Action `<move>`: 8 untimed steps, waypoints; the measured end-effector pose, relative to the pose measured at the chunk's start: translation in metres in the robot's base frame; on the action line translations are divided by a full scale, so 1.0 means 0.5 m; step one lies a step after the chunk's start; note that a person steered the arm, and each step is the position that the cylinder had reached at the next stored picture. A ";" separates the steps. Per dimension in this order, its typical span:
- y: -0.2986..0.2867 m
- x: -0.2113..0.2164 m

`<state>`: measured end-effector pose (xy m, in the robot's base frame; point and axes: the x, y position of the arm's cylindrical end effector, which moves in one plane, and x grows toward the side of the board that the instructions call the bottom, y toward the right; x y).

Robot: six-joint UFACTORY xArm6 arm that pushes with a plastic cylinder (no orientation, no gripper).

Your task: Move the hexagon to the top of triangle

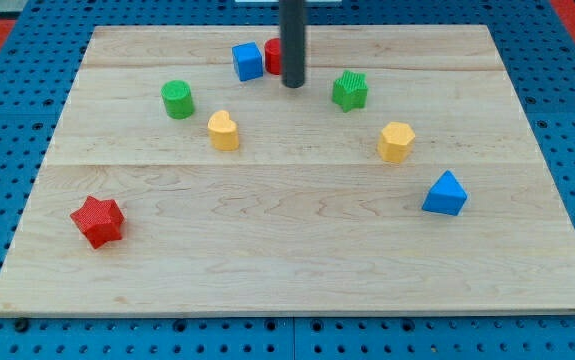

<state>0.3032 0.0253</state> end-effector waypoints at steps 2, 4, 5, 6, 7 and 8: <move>0.154 0.043; 0.114 0.161; 0.205 0.203; 0.247 0.203; 0.091 0.175; -0.019 0.112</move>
<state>0.3593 0.0157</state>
